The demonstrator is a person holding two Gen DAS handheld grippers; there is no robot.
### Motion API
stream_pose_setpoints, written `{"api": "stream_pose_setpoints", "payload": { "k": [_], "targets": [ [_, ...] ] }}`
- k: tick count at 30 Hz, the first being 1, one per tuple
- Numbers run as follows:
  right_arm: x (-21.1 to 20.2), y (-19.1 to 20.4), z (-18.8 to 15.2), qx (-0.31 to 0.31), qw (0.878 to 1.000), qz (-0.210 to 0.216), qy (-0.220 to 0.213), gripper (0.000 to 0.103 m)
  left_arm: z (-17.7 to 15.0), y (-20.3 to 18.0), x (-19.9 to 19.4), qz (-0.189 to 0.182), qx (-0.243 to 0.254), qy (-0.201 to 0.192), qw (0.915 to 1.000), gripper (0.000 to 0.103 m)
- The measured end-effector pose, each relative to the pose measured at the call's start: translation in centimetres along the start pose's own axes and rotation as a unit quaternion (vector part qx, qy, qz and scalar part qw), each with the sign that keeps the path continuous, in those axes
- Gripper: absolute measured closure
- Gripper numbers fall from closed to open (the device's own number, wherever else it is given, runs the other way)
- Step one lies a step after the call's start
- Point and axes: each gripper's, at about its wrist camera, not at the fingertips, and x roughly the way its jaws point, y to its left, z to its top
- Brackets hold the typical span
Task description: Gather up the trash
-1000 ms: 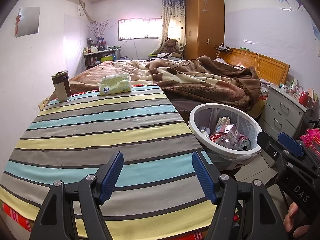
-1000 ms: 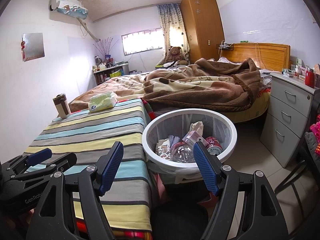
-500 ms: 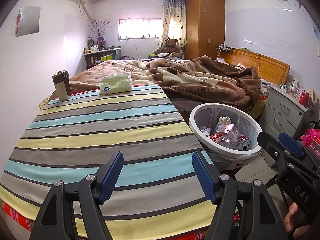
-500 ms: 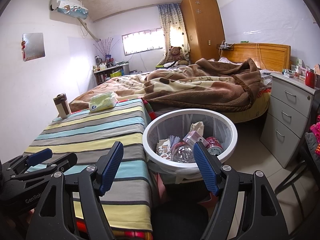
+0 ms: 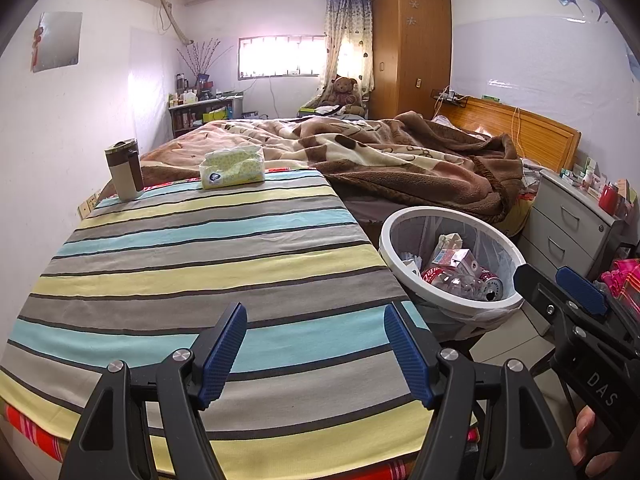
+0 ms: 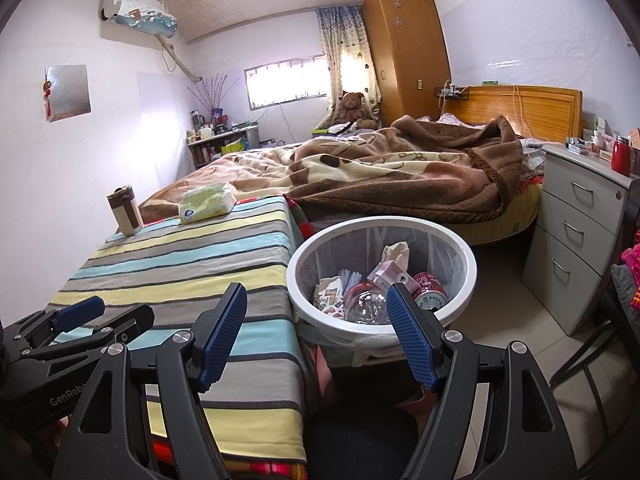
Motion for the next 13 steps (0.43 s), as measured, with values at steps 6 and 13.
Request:
{"api": "stream_pose_setpoints", "payload": {
  "k": [6,13],
  "targets": [
    [0.03,0.00,0.00,0.000,1.000,0.000,0.001,0.029,0.00,-0.21,0.09,0.001,0.001,0.003,1.0000,0.032],
    [0.02,-0.01,0.00,0.000,1.000,0.000,0.001,0.029,-0.02,-0.27,0.09,0.002,0.000,0.004,1.0000,0.032]
  ]
}}
